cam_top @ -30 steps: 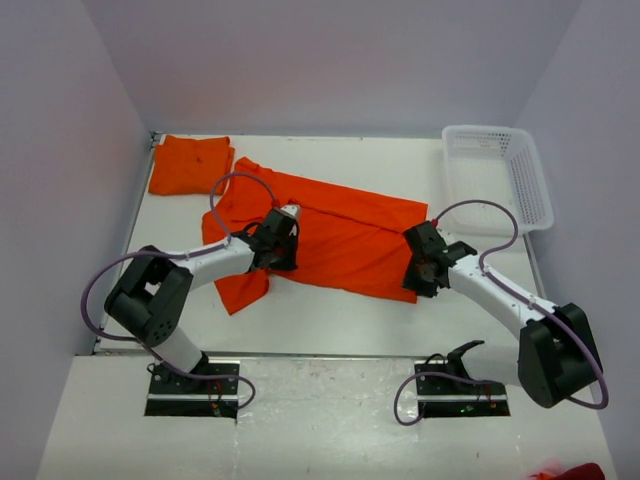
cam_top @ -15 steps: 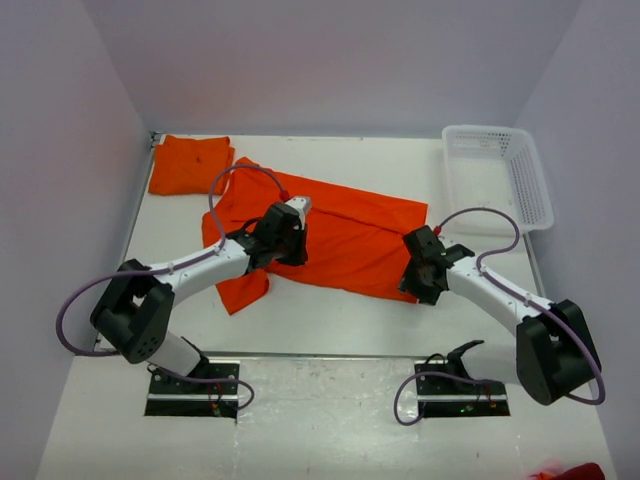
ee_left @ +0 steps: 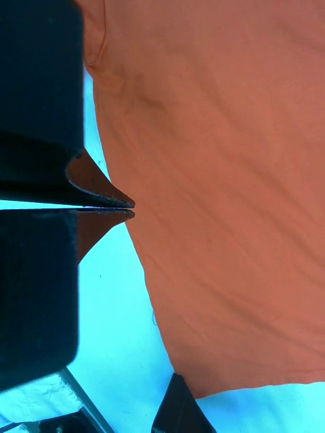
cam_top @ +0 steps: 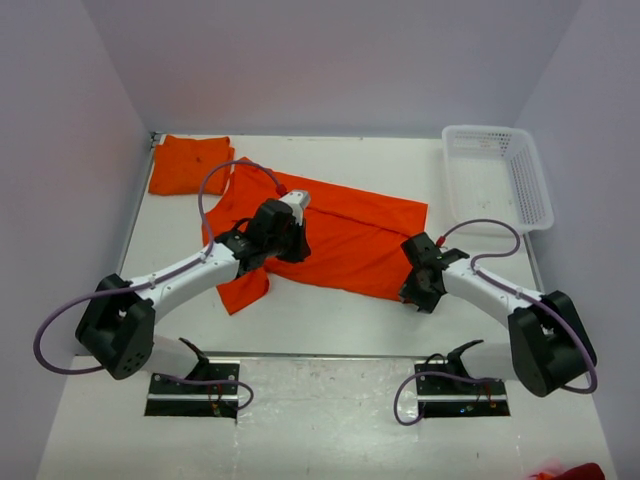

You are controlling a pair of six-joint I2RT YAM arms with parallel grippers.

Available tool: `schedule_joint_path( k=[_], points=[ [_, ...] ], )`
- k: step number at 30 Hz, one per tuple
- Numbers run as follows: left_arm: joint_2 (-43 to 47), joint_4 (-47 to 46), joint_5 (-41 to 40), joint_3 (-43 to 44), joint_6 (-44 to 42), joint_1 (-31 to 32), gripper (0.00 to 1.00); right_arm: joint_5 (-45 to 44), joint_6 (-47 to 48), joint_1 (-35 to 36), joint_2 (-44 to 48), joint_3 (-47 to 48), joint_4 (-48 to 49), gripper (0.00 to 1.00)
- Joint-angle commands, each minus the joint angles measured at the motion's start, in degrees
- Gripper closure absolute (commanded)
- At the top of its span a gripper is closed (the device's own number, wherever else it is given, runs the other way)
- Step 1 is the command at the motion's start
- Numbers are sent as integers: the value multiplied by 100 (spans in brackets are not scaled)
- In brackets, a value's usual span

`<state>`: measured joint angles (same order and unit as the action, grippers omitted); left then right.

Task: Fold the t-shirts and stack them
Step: Grap the side of the flattened tshirt closest away from the robot with both arms

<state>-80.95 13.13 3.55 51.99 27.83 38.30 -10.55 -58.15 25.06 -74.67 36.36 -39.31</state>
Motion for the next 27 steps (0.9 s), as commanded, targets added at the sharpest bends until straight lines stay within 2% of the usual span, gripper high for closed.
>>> schedule_joint_path(
  k=[1,6,13,23,27],
  points=[
    [246,-56,128,57,-94,28,100,-114,-267,-10,-222,46,187,53],
    [308,-56,190,57,-76,28,100,-272,-276,-1,-302,178,143,55],
    [281,-82,251,22,-41,45,100,-255,-363,-10,339,20,91,56],
    [316,-100,251,-22,-32,107,100,-343,-618,-1,199,-24,55,56],
    [334,-100,286,-57,-24,116,100,-501,-969,-10,-143,125,-121,57]
  ],
)
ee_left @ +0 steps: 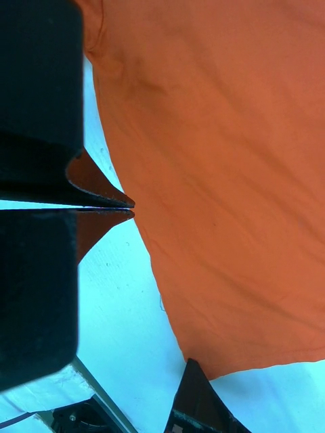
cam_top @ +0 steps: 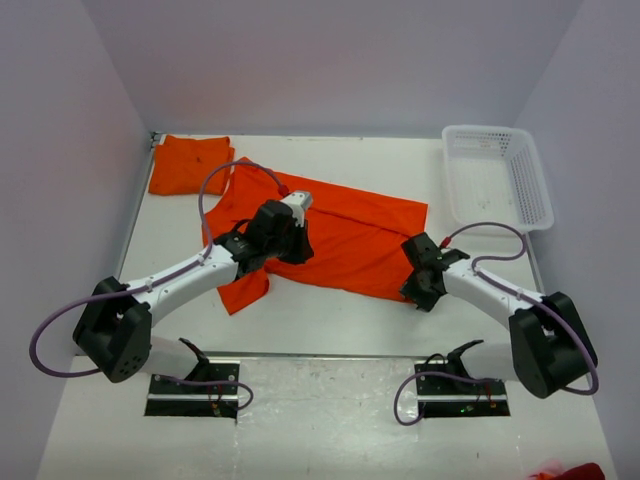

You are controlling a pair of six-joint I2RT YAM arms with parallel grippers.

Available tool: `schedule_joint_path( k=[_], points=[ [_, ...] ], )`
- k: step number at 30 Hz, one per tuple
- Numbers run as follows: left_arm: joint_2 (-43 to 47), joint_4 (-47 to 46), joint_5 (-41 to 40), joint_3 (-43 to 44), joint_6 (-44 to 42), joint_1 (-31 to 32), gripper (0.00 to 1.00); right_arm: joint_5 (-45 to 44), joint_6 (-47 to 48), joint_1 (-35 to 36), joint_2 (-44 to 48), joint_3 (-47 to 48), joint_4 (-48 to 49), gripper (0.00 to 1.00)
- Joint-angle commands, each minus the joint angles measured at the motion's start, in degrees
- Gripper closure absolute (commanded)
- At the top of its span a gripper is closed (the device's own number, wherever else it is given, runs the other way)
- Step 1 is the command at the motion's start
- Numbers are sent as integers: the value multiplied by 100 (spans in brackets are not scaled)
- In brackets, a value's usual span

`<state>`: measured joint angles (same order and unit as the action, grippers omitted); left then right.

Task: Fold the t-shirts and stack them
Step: Grap the side of the flattened tshirt closest away from the robot with both arms

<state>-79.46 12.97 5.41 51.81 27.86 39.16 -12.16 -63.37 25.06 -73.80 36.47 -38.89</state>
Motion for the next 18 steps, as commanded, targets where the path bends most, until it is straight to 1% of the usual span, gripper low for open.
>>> schedule_joint_path(
  k=[1,6,13,16,17,18],
  points=[
    [203,-102,118,-66,-17,22,100,-348,-500,-1,-318,158,-215,57],
    [273,-102,109,-145,-35,31,100,-559,-921,-1,-732,519,-522,58],
    [335,-49,118,-180,-44,22,100,-568,-1151,-1,-908,677,-716,61],
    [361,-49,127,-189,-44,22,100,-603,-1195,-1,-969,739,-751,71],
    [387,-49,118,-189,-52,31,100,-612,-1221,-1,-970,756,-751,79],
    [396,-49,118,-206,-52,22,100,-620,-1221,-10,-970,748,-734,81]
  ],
)
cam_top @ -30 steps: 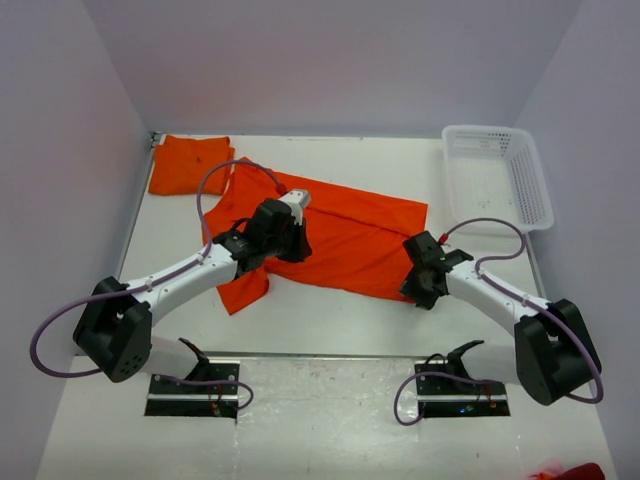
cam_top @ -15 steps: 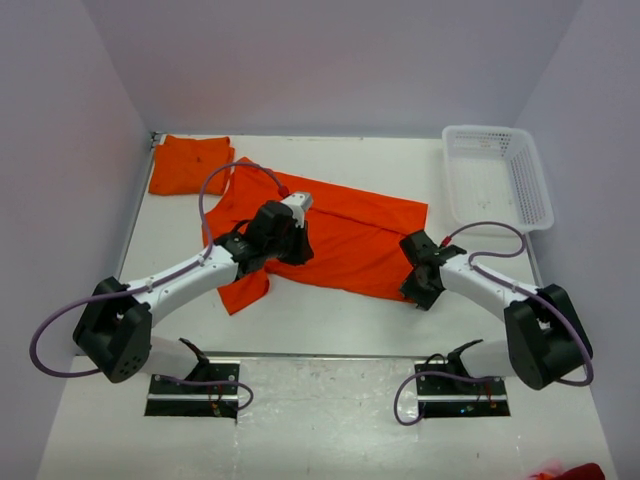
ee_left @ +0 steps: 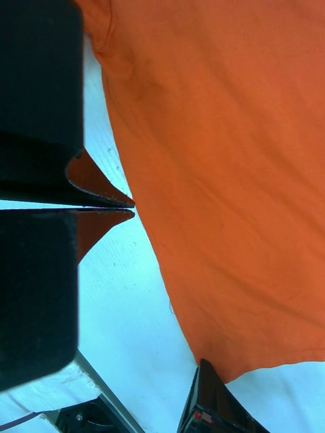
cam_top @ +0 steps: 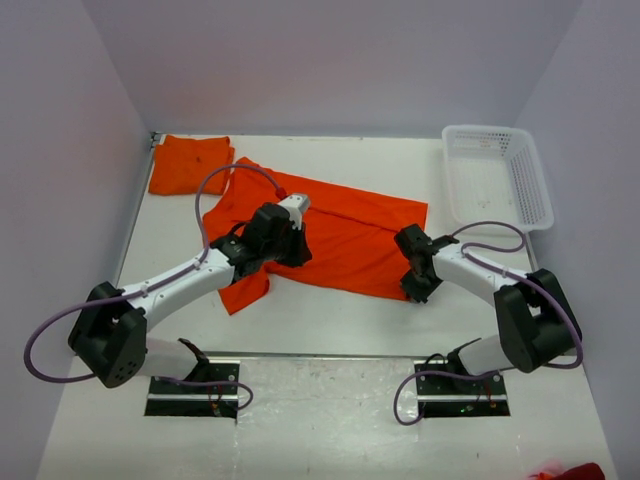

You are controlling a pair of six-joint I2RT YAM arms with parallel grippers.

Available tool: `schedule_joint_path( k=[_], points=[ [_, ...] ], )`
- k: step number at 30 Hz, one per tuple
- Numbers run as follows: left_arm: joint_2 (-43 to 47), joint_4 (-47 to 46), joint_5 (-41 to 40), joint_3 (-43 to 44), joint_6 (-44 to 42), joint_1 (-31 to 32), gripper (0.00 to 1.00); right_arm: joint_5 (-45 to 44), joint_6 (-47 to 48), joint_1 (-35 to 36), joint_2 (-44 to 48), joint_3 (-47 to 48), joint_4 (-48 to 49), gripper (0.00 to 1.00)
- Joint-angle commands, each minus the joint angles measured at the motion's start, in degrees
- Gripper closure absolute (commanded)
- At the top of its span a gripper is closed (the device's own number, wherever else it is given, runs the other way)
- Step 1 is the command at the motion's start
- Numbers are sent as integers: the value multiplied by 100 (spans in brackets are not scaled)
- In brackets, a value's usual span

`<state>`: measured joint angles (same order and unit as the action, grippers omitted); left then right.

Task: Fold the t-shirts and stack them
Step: Grap the side of the flattened tshirt closest away from the robot with both arms

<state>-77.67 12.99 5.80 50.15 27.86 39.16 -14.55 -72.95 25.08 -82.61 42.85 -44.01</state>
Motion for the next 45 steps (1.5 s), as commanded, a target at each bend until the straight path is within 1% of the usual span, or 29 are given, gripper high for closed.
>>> schedule_joint_path(
  k=[1,2,7,9,10,16,19,20,21,23,24,26,27,28,29,31,32,33,34,35,36,37,38,40,41,45],
  points=[
    [217,-34,79,-49,-52,31,100,-382,-273,-3,-71,101,-213,83],
    [234,-25,61,-49,-52,22,100,-391,-264,-3,-45,75,-196,85],
    [270,-7,53,-102,-52,22,100,-391,-229,-12,17,13,-99,88],
    [296,-7,53,-128,-44,31,100,-400,-141,-3,8,22,-73,93],
    [296,-7,61,-137,-43,22,100,-409,-97,-3,8,22,-55,100],
    [323,-7,18,-242,18,31,100,-505,333,58,122,-31,147,100],
    [323,141,-280,-313,53,31,100,-584,754,146,349,-31,340,100],
    [331,220,-525,-313,97,31,100,-611,999,164,420,-31,401,100],
    [349,299,-623,-322,228,31,99,-637,1071,172,499,-40,480,100],
    [523,458,-1183,-487,456,39,94,-533,1439,181,667,-49,656,100],
    [612,502,-1326,-584,745,39,93,-540,1467,181,684,-49,700,100],
    [919,625,-1694,-882,1124,31,93,-435,1739,181,632,-49,867,100],
    [1025,669,-1757,-989,1447,39,92,-426,1784,173,571,-14,920,100],
    [1252,687,-1810,-1129,1607,39,91,-426,1845,181,518,39,964,100],
    [1376,739,-2063,-1348,1774,57,87,-339,2011,181,422,74,1025,100],
    [1657,1273,-2494,-1446,2406,74,86,-242,2222,181,351,135,1183,100],
    [1702,1572,-3027,-1395,2600,83,83,-76,2276,173,316,153,1245,100],
    [1702,2297,-3511,-1237,3159,83,81,-5,2355,181,324,153,1333,100],
    [1668,2661,-3516,-1236,3460,75,80,83,2407,181,342,127,1421,100],
    [1632,2934,-3751,-1088,3620,83,79,144,2417,173,377,101,1500,100],
    [1597,3250,-3779,-1043,3848,83,79,215,2443,181,429,48,1631,100],
    [1501,3340,-3745,-990,3981,83,79,276,2521,181,430,39,1702,100],
    [1465,3402,-3727,-981,4052,75,68,312,2548,181,430,39,1746,100],
    [1317,3569,-3674,-911,4324,66,53,452,2653,173,395,30,1860,100],
    [1263,3578,-3639,-893,4377,48,48,487,2680,181,386,30,1913,100],
    [921,3552,-3578,-840,4360,-127,48,620,2847,173,473,-49,1984,100]
  ],
)
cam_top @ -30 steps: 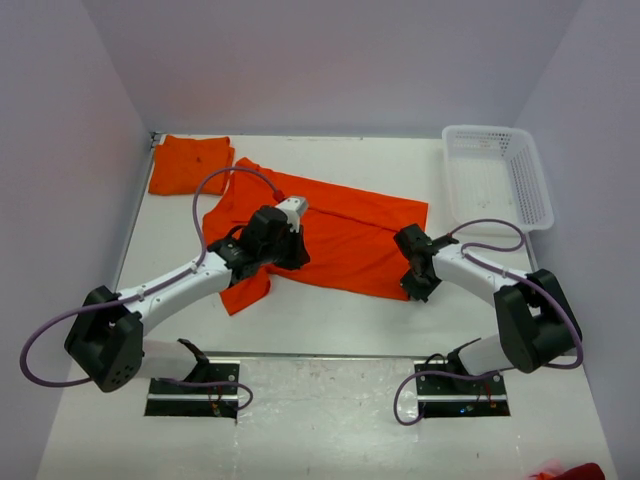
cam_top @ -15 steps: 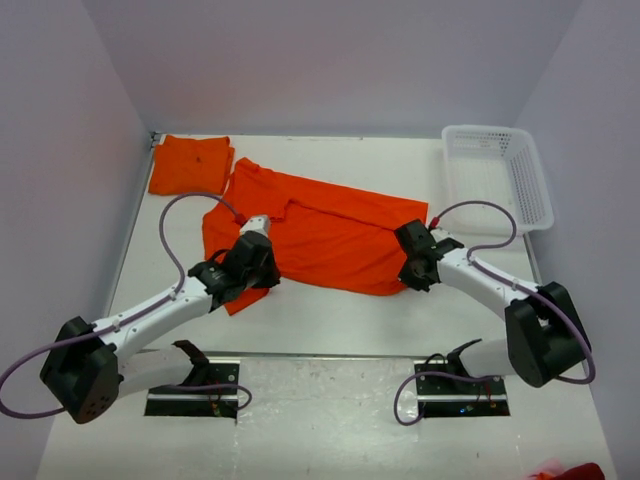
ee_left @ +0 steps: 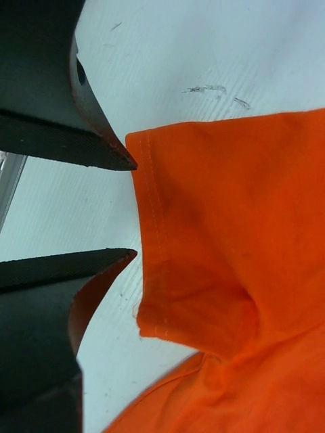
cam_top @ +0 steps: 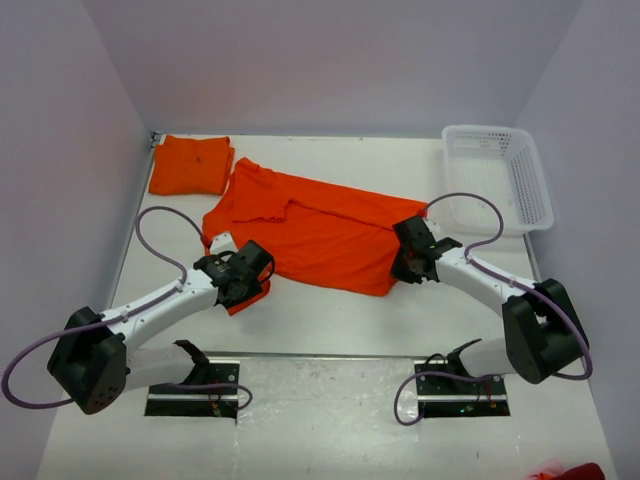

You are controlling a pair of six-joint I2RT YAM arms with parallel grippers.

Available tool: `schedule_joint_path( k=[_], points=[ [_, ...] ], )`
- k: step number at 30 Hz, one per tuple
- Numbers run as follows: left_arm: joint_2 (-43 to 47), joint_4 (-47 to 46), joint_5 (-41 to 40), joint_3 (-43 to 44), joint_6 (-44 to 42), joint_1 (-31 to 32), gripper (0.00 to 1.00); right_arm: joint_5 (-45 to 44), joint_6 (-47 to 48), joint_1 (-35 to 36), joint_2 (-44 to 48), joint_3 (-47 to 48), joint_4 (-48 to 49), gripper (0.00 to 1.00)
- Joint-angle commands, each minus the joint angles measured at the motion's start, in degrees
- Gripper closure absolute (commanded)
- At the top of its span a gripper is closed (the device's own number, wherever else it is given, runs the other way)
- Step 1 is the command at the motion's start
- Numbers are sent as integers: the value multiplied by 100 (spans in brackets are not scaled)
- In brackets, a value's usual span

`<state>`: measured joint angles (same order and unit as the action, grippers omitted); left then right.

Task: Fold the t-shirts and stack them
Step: Grap the side of the flattened tshirt closest away from the robot with both arms

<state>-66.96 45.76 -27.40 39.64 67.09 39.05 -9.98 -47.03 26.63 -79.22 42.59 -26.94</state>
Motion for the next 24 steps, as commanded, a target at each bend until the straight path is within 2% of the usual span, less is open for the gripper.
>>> schedule_joint_path(
  k=[1,5,12,24],
  points=[
    [-281,267,-205,194,463,-178,50,163,307,26,161,-31,277,100],
    [-546,118,-64,150,411,-275,51,154,369,26,346,-136,251,100],
    [-696,-23,270,-44,15,-942,51,207,343,26,592,-374,286,100],
    [-652,-102,841,-527,41,-1004,51,172,255,26,688,-392,233,100]
  ],
)
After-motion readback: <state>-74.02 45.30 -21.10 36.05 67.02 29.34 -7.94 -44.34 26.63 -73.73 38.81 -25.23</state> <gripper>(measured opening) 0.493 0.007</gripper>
